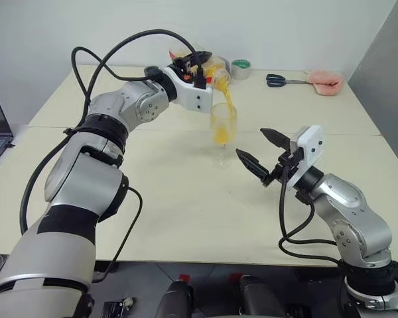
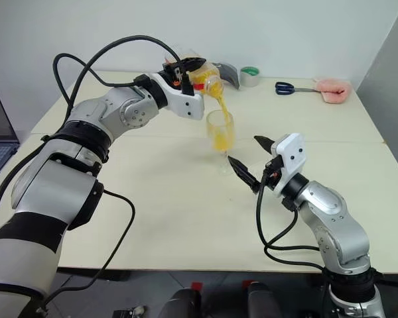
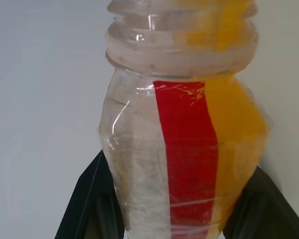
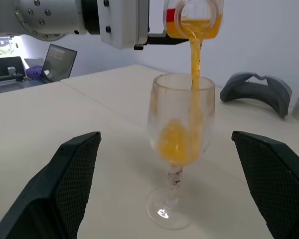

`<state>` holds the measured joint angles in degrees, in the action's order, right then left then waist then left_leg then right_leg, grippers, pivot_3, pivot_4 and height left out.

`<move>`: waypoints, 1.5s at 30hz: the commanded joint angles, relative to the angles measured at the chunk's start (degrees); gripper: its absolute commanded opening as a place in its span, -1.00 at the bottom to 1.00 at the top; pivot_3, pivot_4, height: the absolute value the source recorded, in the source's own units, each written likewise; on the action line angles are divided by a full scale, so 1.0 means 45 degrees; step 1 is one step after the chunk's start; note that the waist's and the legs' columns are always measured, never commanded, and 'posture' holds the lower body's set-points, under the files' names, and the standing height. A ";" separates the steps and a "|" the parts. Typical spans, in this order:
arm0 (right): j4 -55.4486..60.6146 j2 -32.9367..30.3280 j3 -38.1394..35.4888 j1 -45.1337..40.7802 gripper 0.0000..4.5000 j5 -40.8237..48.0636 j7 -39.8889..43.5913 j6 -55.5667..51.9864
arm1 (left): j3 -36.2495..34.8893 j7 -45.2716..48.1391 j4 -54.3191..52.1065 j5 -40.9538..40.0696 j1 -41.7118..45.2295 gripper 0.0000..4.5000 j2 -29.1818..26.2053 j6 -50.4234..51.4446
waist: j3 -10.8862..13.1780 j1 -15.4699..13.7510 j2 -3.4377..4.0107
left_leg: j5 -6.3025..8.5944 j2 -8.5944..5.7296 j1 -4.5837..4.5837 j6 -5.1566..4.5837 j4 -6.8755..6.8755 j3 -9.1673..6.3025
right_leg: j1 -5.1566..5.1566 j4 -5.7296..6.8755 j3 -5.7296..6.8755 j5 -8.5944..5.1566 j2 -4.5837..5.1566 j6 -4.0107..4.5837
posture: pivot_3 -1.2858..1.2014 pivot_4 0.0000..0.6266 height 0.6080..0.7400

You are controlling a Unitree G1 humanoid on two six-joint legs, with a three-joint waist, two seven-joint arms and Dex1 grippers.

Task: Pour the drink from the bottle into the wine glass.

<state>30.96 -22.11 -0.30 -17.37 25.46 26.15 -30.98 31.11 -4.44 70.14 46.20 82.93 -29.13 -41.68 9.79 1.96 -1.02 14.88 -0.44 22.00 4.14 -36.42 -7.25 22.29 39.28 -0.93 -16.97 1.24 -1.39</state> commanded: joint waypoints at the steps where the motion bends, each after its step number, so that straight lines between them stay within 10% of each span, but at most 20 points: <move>1: 0.0474 -0.0053 -0.0554 -0.0206 1.00 0.0260 0.0085 0.0492 | -0.0040 -0.0393 -0.0026 0.0046 0.0740 -0.17 -0.0268 0.0059 | 0.0000 0.0000 0.0000 | 0.0000 -0.0001 0.0000 -0.0001 -0.0005 0.0000 | 0.0000 0.0005 0.0000 0.0000 0.0000 0.0000 | 0.03 -0.52 1.00; 45: 0.0382 -0.0825 -0.1004 -0.0113 1.00 0.0867 0.0726 0.0360 | 0.0753 -0.1969 0.0701 0.1250 0.1333 -0.17 -0.0517 0.0506 | 0.0000 0.0002 0.0000 | 0.0016 -0.0005 0.0002 -0.0027 -0.0062 0.0011 | 0.0000 0.0056 -0.0009 -0.0002 0.0001 -0.0003 | 0.03 -0.52 1.00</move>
<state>30.94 -25.84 -4.39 -17.54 28.33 29.49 -29.76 34.54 -11.98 73.88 52.07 86.35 -30.38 -39.36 9.79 1.97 -1.02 14.95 -0.46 22.01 4.02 -36.70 -7.21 22.29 39.54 -0.97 -16.98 1.25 -1.40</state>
